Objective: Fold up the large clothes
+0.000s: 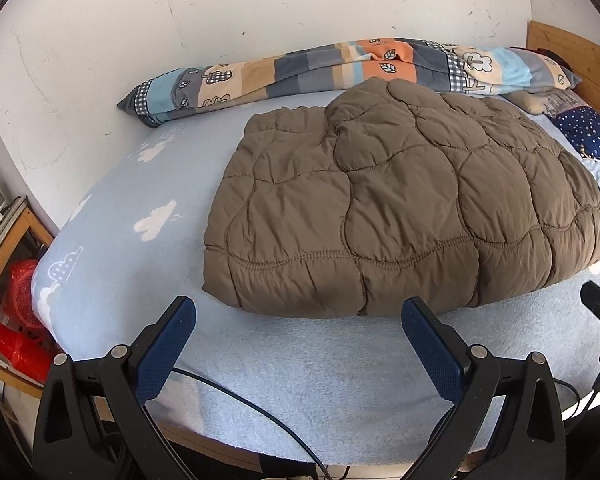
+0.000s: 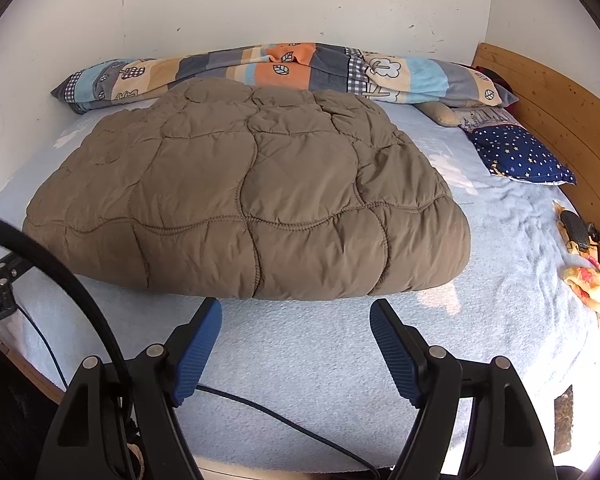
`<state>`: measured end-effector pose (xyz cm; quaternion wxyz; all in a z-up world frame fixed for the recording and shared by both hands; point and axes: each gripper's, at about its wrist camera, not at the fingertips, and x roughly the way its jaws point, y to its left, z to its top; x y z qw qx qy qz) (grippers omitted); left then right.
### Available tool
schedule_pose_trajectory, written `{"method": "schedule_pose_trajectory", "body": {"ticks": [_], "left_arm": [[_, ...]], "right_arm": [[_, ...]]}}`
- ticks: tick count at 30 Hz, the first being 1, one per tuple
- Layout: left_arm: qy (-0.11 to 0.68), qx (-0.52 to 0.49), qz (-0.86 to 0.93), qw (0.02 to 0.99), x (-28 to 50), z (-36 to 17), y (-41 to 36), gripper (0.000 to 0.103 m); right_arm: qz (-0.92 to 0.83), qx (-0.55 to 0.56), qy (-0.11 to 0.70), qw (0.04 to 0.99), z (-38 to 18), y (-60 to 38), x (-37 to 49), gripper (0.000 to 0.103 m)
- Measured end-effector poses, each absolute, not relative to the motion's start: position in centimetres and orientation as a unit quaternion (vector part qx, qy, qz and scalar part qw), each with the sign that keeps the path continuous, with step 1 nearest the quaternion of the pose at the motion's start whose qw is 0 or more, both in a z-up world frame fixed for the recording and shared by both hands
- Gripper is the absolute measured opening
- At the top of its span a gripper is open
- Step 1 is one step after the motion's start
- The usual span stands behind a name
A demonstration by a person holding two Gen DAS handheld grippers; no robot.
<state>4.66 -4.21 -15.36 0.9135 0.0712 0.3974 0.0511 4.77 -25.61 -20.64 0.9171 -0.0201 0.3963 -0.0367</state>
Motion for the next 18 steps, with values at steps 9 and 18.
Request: {"method": "schedule_pose_trajectory", "body": {"ticks": [9, 18], "left_arm": [[0.423, 0.052, 0.031, 0.904, 5.0, -16.7, -4.3, 0.103], [0.415, 0.058, 0.028, 0.907, 4.7, -16.6, -4.9, 0.103]], "right_arm": [[-0.022, -0.031, 0.390, 0.920, -20.7, -24.3, 5.4, 0.081], [-0.025, -0.022, 0.390, 0.920, -20.7, -24.6, 5.3, 0.082]]}}
